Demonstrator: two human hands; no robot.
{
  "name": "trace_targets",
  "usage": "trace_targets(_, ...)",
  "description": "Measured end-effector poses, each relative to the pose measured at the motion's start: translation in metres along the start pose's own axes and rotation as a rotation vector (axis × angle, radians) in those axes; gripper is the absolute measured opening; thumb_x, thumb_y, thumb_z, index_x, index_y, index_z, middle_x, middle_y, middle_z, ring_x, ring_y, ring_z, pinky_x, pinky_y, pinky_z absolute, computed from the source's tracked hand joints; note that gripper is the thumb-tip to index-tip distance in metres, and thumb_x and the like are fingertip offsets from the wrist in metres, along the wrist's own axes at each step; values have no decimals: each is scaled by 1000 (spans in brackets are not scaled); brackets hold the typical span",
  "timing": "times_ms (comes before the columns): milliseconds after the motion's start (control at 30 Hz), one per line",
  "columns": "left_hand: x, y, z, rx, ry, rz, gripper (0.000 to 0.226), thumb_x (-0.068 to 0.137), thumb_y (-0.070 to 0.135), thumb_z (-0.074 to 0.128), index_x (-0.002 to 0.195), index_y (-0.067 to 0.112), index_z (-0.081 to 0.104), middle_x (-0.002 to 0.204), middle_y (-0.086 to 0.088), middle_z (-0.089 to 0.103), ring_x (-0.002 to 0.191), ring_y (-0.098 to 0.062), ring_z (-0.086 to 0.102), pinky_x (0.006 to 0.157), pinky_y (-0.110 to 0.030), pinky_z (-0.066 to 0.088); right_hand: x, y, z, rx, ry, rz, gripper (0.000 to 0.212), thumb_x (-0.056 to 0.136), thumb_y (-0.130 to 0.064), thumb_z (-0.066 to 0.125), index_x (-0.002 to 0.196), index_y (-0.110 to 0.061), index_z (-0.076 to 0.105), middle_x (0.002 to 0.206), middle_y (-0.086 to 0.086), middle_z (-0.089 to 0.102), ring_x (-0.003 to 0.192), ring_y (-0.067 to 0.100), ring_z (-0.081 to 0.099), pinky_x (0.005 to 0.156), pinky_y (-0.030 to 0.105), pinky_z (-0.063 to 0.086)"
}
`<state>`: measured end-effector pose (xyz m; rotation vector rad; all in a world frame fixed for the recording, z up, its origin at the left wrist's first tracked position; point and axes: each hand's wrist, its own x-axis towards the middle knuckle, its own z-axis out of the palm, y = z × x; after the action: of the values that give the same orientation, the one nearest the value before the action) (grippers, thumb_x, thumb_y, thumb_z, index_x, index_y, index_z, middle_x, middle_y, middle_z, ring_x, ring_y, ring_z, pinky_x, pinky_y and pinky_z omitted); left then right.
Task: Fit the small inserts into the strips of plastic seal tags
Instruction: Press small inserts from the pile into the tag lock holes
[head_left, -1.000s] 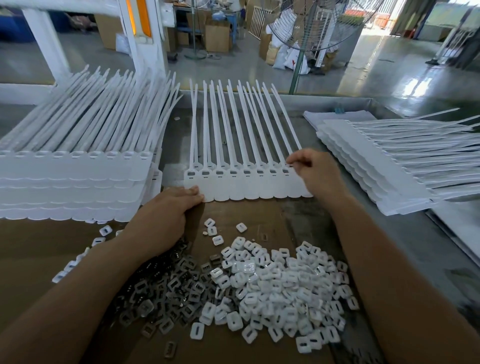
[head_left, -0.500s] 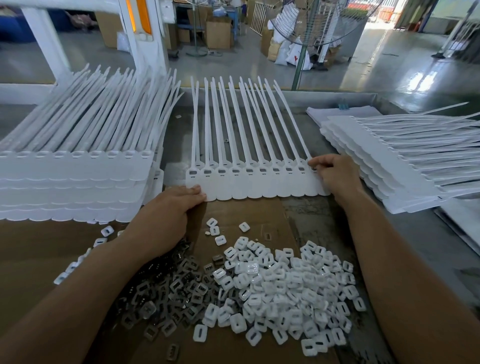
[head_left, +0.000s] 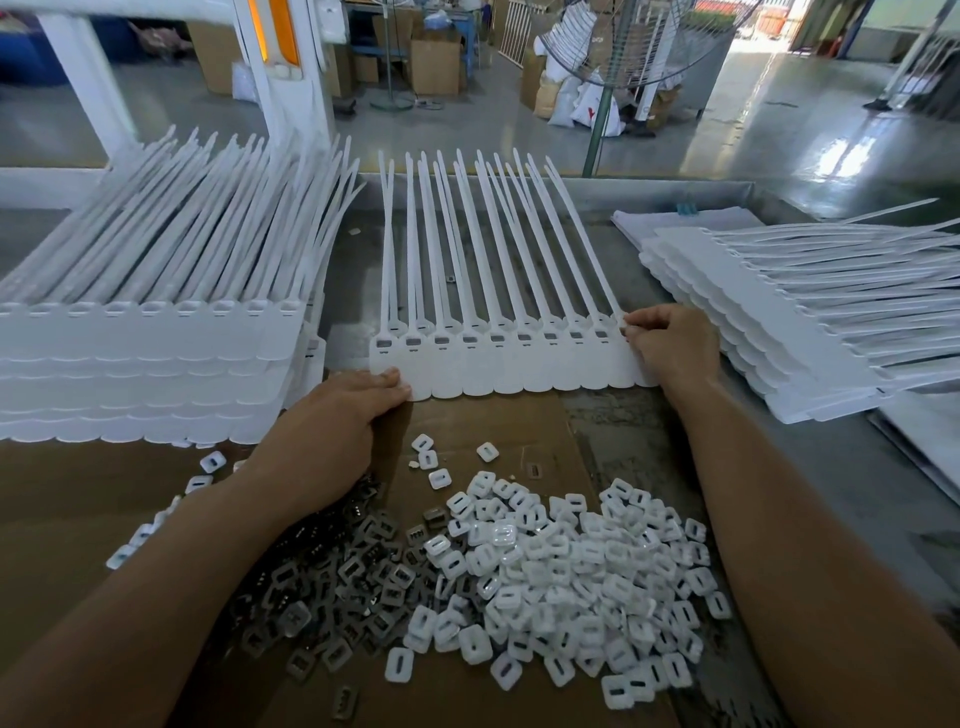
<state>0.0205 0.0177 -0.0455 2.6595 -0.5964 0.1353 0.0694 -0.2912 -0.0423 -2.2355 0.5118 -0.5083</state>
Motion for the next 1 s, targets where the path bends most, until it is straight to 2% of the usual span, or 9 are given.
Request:
trace_targets(167,0,-2,1,0,3,3,54,87,-7,35,132,21,46,144,5,35,134,-10,27,105,-15,9,0,2,2,-26,7,-8,23,88,-11,54,105,-13,70,112,3,66,98,10,55,81,20,37)
trace_targets(400,2,-1,2,-5,-7,-2,53,89,-6,33,134,21,44,145,7,34,134,-8,24,107,-17,9,-1,-3,0,-13,-20,30,24,89,-13,53,107,-12,68,114,4,65,97,11,53,80,19,35)
trace_targets(500,-1,-1,1,14,-14,-2,54,89,-6,34,135,21,42,146,7,32,135,-8,23,106,-17,8,-7,-16,-3,-100,-2,-63,30,89,-16,56,117,-8,62,119,6,63,108,19,56,85,21,36)
trace_targets(533,-1,-1,1,24,-20,-1,54,88,-6,34,135,21,41,146,7,31,135,-8,22,106,-16,7,-10,-23,-6,-106,-5,-107,29,89,-16,56,116,-8,62,117,5,64,105,18,57,84,20,36)
trace_targets(600,1,0,2,45,-41,-1,56,88,-6,34,137,21,37,148,7,27,136,-9,19,107,-17,6,-20,-38,-10,-63,-120,-181,19,88,-16,58,104,-14,67,100,-1,67,83,6,58,72,14,39)
trace_targets(700,3,2,1,72,-62,-7,57,89,-4,34,139,24,34,149,8,24,137,-11,17,111,-24,9,-45,-65,-13,-90,-460,-305,6,86,-20,62,87,-20,68,76,-16,61,66,-3,55,56,8,38)
trace_targets(767,0,2,1,77,-28,-5,54,91,-2,34,137,26,38,147,7,28,135,-12,23,109,-25,17,-66,-79,-10,-107,-611,-390,6,85,-20,63,82,-24,66,74,-19,60,67,-6,57,55,4,38)
trace_targets(867,-4,3,1,82,13,-5,49,93,3,35,134,28,42,140,5,34,124,-14,34,97,-23,30,-91,-91,-1,-160,-783,-471,5,85,-20,63,89,-20,67,77,-20,58,73,-6,55,60,5,40)
trace_targets(1000,-4,2,2,83,13,-10,50,91,3,37,135,27,42,137,5,36,121,-14,37,94,-24,34,-101,-97,0,-230,-919,-514,3,83,-21,67,85,-21,68,75,-18,57,72,-5,53,67,8,41)
